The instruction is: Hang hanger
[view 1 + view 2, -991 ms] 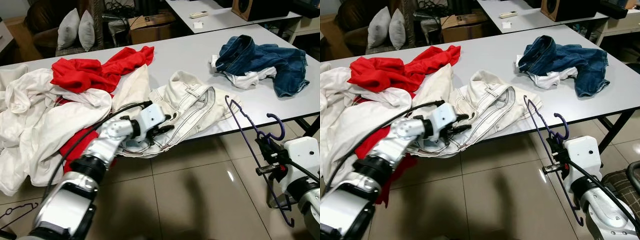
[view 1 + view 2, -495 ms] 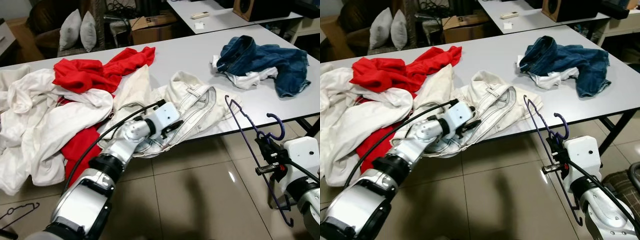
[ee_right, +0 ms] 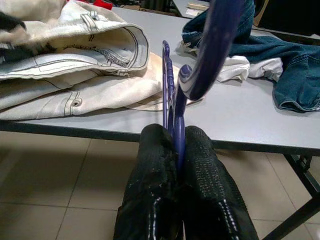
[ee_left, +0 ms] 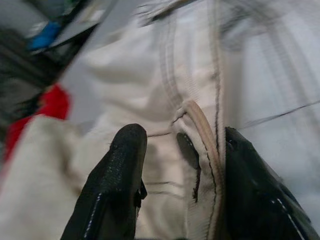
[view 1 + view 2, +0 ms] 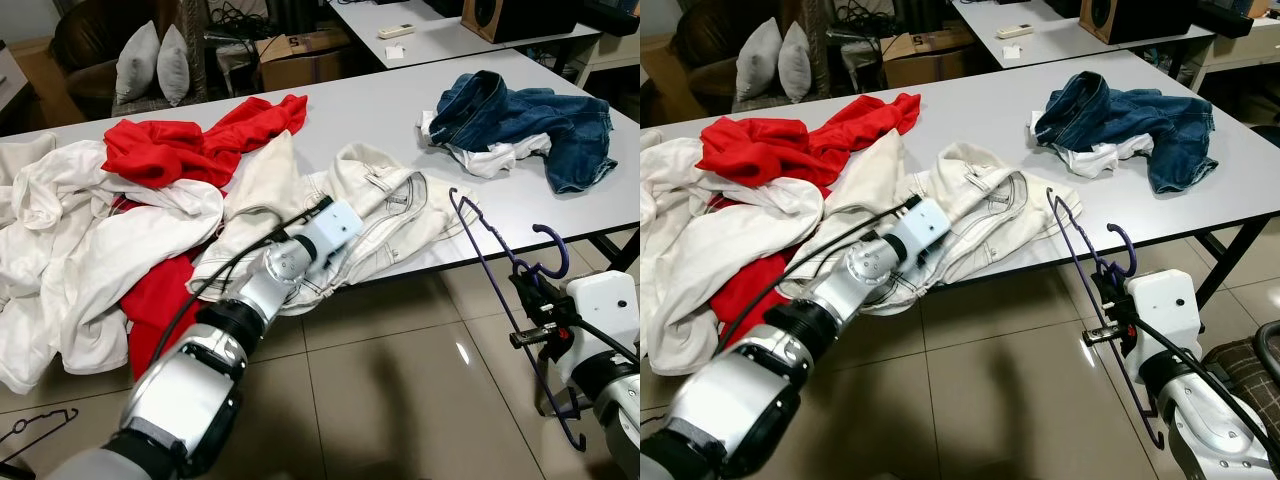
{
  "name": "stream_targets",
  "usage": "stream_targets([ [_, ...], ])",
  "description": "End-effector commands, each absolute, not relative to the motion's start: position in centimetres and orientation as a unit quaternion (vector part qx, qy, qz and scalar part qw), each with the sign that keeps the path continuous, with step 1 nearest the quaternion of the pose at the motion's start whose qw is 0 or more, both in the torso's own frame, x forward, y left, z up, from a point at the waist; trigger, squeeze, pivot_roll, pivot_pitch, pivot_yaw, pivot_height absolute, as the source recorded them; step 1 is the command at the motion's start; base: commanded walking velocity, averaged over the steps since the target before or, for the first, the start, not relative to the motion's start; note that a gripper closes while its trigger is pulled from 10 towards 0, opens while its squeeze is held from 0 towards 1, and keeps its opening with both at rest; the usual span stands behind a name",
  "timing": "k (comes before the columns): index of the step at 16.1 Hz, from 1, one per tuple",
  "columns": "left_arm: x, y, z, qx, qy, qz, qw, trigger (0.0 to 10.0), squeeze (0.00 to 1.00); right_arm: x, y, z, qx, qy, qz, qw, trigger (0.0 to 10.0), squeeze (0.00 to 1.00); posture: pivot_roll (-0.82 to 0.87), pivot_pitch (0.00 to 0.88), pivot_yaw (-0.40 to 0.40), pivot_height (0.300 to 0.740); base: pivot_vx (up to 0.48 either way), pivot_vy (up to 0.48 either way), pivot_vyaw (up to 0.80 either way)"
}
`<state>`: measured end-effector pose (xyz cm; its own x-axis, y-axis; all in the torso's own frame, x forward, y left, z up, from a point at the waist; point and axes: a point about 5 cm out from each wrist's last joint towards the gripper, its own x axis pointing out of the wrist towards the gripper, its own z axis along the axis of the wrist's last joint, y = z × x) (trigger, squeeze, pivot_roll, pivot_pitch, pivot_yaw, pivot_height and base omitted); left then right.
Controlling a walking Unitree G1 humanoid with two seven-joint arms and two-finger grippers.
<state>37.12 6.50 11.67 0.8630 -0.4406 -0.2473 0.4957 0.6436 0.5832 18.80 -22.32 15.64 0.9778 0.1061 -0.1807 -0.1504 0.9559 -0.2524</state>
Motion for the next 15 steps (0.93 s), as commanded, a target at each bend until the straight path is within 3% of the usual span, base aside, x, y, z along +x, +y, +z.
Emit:
stream_targets([
  [1, 37.9, 8.0, 12.4, 0.35, 0.039, -0.216, 0.911, 10.0, 0.0, 18.6, -22.4, 16.2, -0.139, 0.078, 0.064, 0.985, 10.0, 0.0, -0.16, 0.0, 0.131, 0.74, 0.0, 0.0, 0.0],
  [6, 39.0, 9.4, 14.3, 0.375, 0.01, -0.149, 0.915, 10.0, 0.0, 18.6, -22.6, 16.3, -0.142, 0.08, 0.063, 0.985, 10.0, 0.0, -0.16, 0.0, 0.124, 0.74, 0.0, 0.0, 0.0],
  [9, 37.9, 8.5, 11.3, 0.375, 0.082, -0.199, 0.902, 10.0, 0.0, 18.8, -22.3, 16.3, -0.141, 0.08, 0.067, 0.984, 10.0, 0.0, -0.16, 0.0, 0.124, 0.74, 0.0, 0.0, 0.0],
  [10, 37.5, 8.4, 10.3, 0.343, 0.116, -0.199, 0.911, 8.9, 0.0, 18.8, -22.4, 16.3, -0.141, 0.08, 0.067, 0.984, 10.0, 0.0, -0.17, 0.0, 0.126, 0.74, 0.0, 0.0, 0.0],
  [11, 37.4, 8.5, 10.0, 0.309, 0.14, -0.189, 0.922, 4.8, 0.0, 18.7, -22.5, 16.4, -0.142, 0.08, 0.065, 0.984, 10.0, 0.0, -0.17, 0.0, 0.128, 0.74, 0.0, 0.0, 0.0],
  [13, 37.5, 8.6, 10.0, 0.285, 0.15, -0.177, 0.93, 4.3, 0.0, 18.7, -22.5, 16.4, -0.142, 0.081, 0.064, 0.984, 10.0, 0.0, -0.17, 0.0, 0.129, 0.74, 0.0, 0.0, 0.0],
  [15, 37.9, 8.7, 10.6, 0.264, 0.139, -0.169, 0.939, 2.5, 0.0, 18.6, -22.5, 16.4, -0.142, 0.08, 0.061, 0.985, 10.0, 0.0, -0.17, 0.0, 0.132, 0.74, 0.0, 0.0, 0.0],
])
